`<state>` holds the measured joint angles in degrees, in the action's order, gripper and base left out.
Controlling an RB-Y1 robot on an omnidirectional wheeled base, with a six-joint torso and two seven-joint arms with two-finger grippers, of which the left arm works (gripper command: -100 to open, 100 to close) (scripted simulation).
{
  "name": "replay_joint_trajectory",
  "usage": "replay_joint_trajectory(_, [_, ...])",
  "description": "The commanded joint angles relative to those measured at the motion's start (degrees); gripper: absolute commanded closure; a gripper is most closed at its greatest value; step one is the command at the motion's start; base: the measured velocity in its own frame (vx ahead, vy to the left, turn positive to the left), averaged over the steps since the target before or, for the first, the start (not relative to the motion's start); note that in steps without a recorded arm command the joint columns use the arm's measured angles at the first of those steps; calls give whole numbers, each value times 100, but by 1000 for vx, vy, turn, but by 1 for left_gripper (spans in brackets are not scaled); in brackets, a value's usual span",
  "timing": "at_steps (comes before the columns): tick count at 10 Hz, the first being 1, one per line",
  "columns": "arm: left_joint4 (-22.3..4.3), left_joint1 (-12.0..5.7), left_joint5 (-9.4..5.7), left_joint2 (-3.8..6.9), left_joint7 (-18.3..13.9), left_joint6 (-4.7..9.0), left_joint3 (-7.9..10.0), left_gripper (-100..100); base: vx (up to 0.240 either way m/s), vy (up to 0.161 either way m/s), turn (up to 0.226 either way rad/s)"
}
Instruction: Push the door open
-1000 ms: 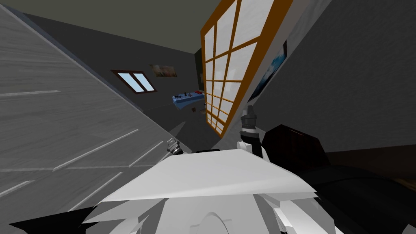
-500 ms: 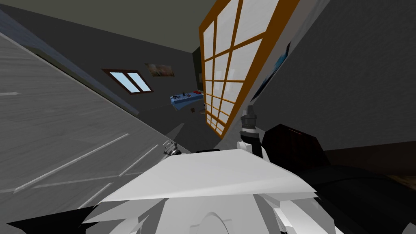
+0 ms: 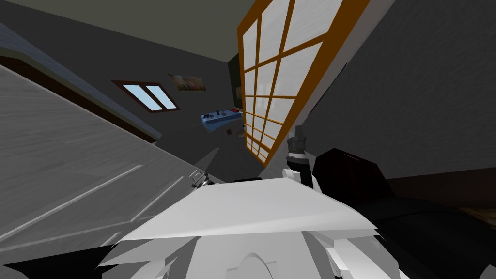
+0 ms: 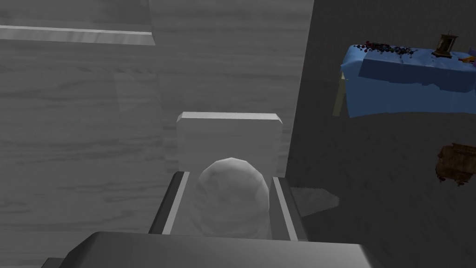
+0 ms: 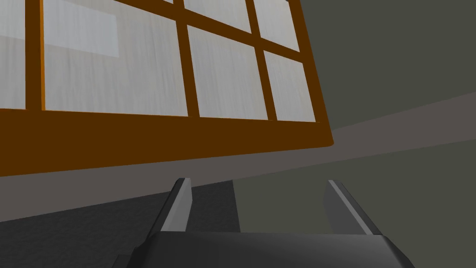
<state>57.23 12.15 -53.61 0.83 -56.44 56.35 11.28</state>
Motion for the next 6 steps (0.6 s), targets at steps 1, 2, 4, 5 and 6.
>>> replay_joint_trajectory(1, [-85, 42, -125, 8, -14, 142, 190, 100, 137, 51, -87])
replay_joint_trajectory(2, [-73, 53, -160, -9, -3, 149, 229, 100, 138, 59, -29])
replay_joint_trajectory(4, [-28, 96, -298, -86, 41, 179, 387, 100, 156, 66, -48])
replay_joint_trajectory(5, [-15, 109, -338, -112, 54, 188, 433, 100, 183, 88, -17])
replay_joint_trajectory(6, [-10, 112, -310, -112, 63, 126, 382, 100, 75, 45, 13])
